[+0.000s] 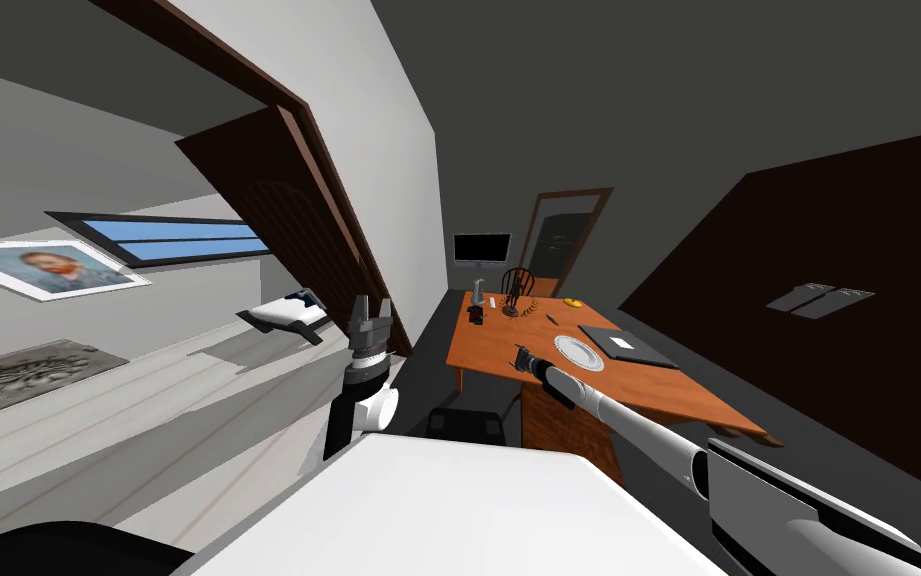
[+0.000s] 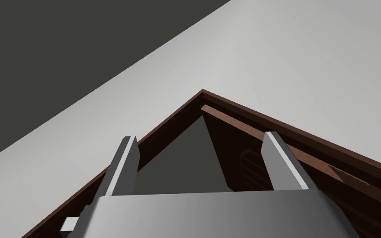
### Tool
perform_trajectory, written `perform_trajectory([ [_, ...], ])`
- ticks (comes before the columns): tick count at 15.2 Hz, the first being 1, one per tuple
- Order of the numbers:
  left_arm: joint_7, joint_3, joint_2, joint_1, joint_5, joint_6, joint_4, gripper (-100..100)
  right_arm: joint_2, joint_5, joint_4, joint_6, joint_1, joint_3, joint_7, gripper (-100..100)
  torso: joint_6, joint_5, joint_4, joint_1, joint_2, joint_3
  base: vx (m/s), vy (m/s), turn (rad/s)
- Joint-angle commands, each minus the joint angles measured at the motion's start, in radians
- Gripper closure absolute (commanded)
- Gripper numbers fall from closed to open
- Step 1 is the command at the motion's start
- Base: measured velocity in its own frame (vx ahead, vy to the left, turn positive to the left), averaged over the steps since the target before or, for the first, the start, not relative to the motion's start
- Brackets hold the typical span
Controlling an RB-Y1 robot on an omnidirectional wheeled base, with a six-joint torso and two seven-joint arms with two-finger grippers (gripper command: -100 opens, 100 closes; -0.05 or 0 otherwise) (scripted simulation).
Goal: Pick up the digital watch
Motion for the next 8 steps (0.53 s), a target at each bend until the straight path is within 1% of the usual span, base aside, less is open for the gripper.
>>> perform_trajectory([
  [1, 0.0, 0.0, 0.0, 0.0, 0.0, 0.0, 0.0, 0, 0.0, 0.0, 0.0, 0.0, 0.0, 0.0, 0.0, -100, 0.0, 0.0, 0.0, 0.0, 0.0, 0.0, 0.0, 0.0, 0.0],
  [3, 0.0, 0.0, 0.0, 0.0, 0.0, 0.0, 0.0, 0, 0.0, 0.0, 0.0, 0.0, 0.0, 0.0, 0.0, -100, 0.0, 0.0, 0.0, 0.0, 0.0, 0.0, 0.0, 0.0, 0.0],
  [4, 0.0, 0.0, 0.0, 0.0, 0.0, 0.0, 0.0, 0, -0.008, 0.022, 0.028, -0.006, -0.006, 0.004, 0.006, -100, 0.0, 0.0, 0.0, 0.0, 0.0, 0.0, -0.033, -0.017, 0.108],
  [6, 0.0, 0.0, 0.0, 0.0, 0.0, 0.0, 0.0, 0, -0.01, 0.025, 0.034, -0.006, -0.008, 0.004, 0.007, -100, -0.001, 0.0, 0.0, -0.002, 0.003, 0.001, -0.046, -0.023, 0.152],
  [8, 0.0, 0.0, 0.0, 0.0, 0.0, 0.0, 0.0, 0, -0.01, 0.025, 0.034, -0.006, -0.008, 0.004, 0.007, -100, 0.0, 0.0, 0.001, -0.001, 0.002, 0.001, -0.012, -0.006, 0.038],
])
